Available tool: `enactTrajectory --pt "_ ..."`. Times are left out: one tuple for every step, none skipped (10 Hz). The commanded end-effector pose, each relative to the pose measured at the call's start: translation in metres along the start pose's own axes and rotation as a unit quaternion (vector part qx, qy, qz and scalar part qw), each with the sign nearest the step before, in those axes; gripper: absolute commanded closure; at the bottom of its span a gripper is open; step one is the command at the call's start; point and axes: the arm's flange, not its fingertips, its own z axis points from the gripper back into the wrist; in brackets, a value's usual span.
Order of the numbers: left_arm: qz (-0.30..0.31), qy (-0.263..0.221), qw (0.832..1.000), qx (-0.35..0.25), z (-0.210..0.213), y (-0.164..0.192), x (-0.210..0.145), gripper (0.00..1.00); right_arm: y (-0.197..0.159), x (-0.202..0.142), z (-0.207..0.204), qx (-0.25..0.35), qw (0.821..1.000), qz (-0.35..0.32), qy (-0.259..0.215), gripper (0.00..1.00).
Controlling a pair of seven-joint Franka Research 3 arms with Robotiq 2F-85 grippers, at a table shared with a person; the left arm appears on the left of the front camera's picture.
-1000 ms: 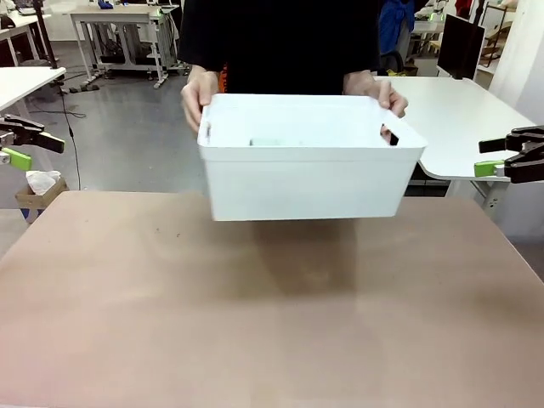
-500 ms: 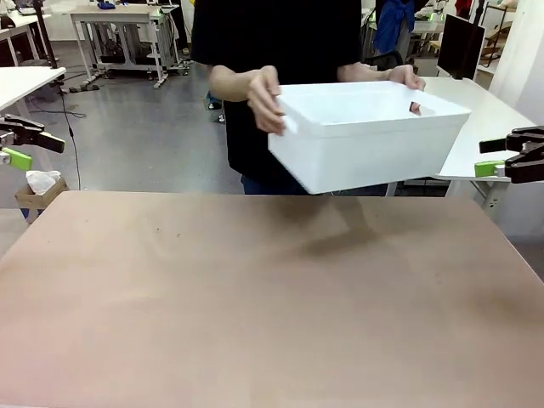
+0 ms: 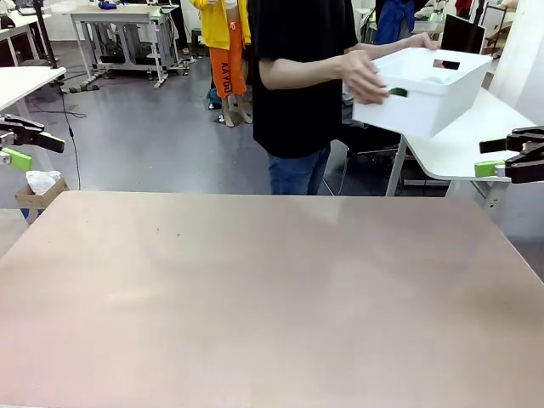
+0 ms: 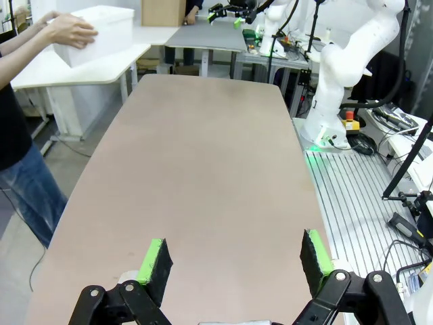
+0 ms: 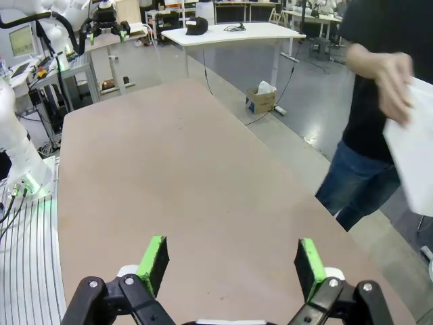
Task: Stack the cups and store them in the basket.
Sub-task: Place the stack of Reusable plastic cups into the Pantry Basket.
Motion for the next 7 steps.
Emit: enactTrajectory --pt "-0.001 -0.002 1.0 0.002 -0.0013 -0.0024 0.0022 0.0 -0.0033 0.0013 -0.0028 -0.002 1.0 0.005 -0.014 0.0" --pt "-0.001 -0.002 1.0 0.002 -0.0013 -0.0024 0.0022 0.0 -0.0033 0.0013 -0.0028 -0.002 1.0 0.005 -0.014 0.0" --pt "-0.001 -0.002 1.0 0.002 -0.0013 -0.0024 0.0022 0.0 -0.0033 0.0013 -0.0028 -0.002 1.0 0.005 -0.014 0.0" --pt "-0.001 -0.002 1.0 0.002 -0.0013 -0.0024 0.0022 0.0 -0.0033 0.0013 -0.0028 -0.002 1.0 0.005 -0.014 0.0" --pt "-0.001 -0.002 1.0 0.002 -0.0013 -0.0024 0.0022 0.0 -0.0033 0.0013 -0.0028 -0.002 1.0 0.005 -0.014 0.0" --pt "-0.001 -0.002 1.0 0.002 -0.0013 -0.0024 0.0022 0.0 -0.0033 0.0013 -0.0028 -0.002 1.0 0.005 -0.014 0.0" --pt "-0.001 -0.002 1.0 0.002 -0.0013 -0.0024 0.0022 0.0 -0.0033 0.0013 -0.0028 -0.002 1.0 0.005 -0.014 0.0"
